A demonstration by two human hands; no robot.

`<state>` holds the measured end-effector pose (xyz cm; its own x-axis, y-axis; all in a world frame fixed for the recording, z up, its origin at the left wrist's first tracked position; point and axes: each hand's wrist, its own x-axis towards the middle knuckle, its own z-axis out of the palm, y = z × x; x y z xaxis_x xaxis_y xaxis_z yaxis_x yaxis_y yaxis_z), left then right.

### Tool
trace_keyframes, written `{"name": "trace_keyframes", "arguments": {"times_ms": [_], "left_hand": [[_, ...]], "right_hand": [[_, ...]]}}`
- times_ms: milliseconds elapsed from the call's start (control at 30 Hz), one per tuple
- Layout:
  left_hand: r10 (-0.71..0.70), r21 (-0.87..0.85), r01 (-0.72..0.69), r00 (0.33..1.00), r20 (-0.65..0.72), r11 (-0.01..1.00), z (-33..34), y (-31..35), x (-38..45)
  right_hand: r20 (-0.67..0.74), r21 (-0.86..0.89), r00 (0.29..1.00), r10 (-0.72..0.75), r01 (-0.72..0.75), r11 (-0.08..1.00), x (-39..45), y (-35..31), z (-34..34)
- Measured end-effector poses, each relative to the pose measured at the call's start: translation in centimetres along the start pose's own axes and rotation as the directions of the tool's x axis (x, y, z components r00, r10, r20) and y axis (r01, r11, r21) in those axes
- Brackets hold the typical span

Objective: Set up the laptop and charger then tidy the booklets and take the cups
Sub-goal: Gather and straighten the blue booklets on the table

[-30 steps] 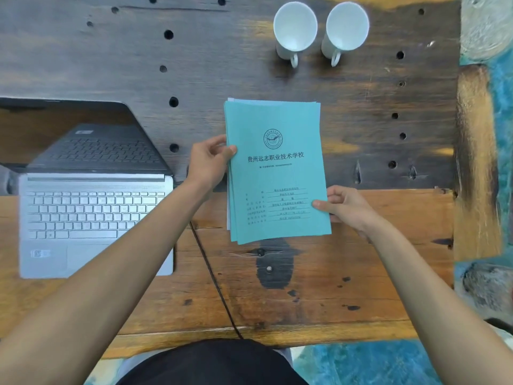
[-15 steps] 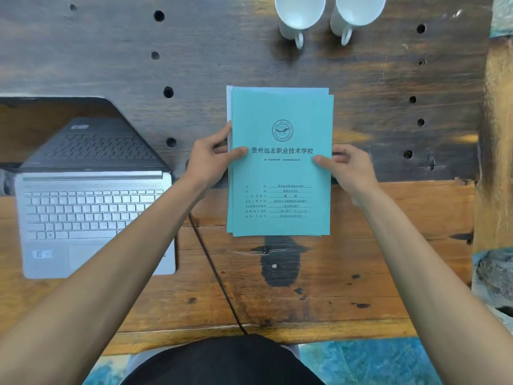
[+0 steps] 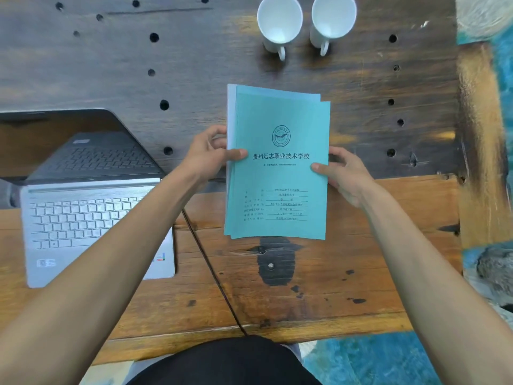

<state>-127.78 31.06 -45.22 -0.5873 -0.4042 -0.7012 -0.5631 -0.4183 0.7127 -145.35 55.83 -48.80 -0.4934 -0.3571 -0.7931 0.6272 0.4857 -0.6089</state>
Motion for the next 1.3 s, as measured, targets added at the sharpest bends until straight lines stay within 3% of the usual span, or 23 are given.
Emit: {"name": "trace_keyframes", "arguments": {"times_ms": [133,233,367,500,733,900,1033,1300], "left_hand": [[0.114,0.040,-0.119,0.985,0.128,0.992,-0.8,-0.2,-3.7],[0.207,0.030,-0.215,0.962,0.176,0.976,-1.6,-1.2,-6.8],[0.297,0.018,-0.305,0.938,0.179,0.952,-2.3,-2.9,-10.9],[0.363,0.138,-0.389,0.914,0.180,0.911,-3.2,-4.3,-14.3],[0.514,0.464,-0.504,0.850,0.116,0.729,-3.8,-7.2,-18.2],[0.546,0.416,-0.543,0.828,0.125,0.729,-2.5,-8.3,-20.2],[0.574,0.415,-0.554,0.814,0.087,0.722,-1.8,-8.8,-20.5],[0.523,0.389,-0.527,0.843,0.126,0.755,-3.6,-10.5,-21.3]], "right_hand": [[0.163,0.055,0.986,-0.028,0.019,0.998,-3.1,-0.3,-1.4],[0.255,-0.007,0.964,-0.071,0.075,0.997,-6.0,-0.7,-2.2],[0.185,-0.138,0.968,-0.170,0.197,0.971,-10.5,-1.0,-2.3],[0.147,-0.356,0.944,-0.297,0.330,0.874,-15.4,-0.1,-1.6],[0.067,-0.365,0.921,-0.383,0.380,0.850,-20.7,4.4,-0.2],[-0.044,-0.358,0.920,-0.389,0.349,0.866,-21.9,7.1,0.5],[-0.141,-0.445,0.859,-0.492,0.389,0.806,-22.8,7.6,1.7],[-0.117,-0.591,0.818,-0.563,0.398,0.702,-24.8,9.5,2.5]]}}
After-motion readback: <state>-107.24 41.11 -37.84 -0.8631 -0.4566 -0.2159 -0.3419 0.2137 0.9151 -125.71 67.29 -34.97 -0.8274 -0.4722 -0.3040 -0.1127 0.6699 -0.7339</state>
